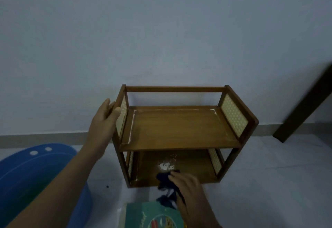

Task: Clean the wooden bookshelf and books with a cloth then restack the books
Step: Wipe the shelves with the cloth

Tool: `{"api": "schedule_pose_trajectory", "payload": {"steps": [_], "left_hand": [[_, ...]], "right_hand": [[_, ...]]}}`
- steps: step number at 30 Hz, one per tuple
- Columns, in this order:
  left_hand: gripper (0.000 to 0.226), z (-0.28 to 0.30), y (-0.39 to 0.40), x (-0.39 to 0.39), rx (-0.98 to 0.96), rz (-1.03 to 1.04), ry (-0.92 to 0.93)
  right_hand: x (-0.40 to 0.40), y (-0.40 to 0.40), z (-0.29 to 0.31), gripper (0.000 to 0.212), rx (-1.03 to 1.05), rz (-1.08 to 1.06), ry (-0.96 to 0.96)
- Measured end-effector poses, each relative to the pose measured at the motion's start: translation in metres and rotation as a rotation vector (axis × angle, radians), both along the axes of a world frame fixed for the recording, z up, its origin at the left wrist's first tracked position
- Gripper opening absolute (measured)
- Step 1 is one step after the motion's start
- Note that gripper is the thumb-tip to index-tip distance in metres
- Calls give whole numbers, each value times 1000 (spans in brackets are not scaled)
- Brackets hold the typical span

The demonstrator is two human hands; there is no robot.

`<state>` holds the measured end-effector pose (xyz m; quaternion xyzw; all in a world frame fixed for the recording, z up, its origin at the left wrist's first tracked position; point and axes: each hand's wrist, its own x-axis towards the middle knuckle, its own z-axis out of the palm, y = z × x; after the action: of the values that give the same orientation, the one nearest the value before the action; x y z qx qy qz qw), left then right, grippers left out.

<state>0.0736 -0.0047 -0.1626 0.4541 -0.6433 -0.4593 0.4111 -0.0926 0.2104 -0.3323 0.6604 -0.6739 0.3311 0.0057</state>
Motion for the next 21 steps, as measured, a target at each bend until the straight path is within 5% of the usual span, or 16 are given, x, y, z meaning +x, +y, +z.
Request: {"api": "schedule_pose_trajectory", "payload": {"steps": [4, 10, 13, 18, 21], "left_hand": [[51, -60, 29, 6, -16, 17, 130], [65, -129, 36, -5, -8, 53, 51], [61, -142, 34, -8, 34, 42, 115], [64, -172, 26, -5, 81, 0, 128], [27, -188, 29, -4, 42, 24, -12]], "right_hand": [[-47, -26, -87, 44, 403, -173, -190], [-111, -79, -112, 49, 398, -525, -129], [-101, -93, -110, 63, 656, -699, -112], [-16, -144, -95, 60, 897, -359, 38], [44, -166, -103, 55, 868, -18, 73]]}}
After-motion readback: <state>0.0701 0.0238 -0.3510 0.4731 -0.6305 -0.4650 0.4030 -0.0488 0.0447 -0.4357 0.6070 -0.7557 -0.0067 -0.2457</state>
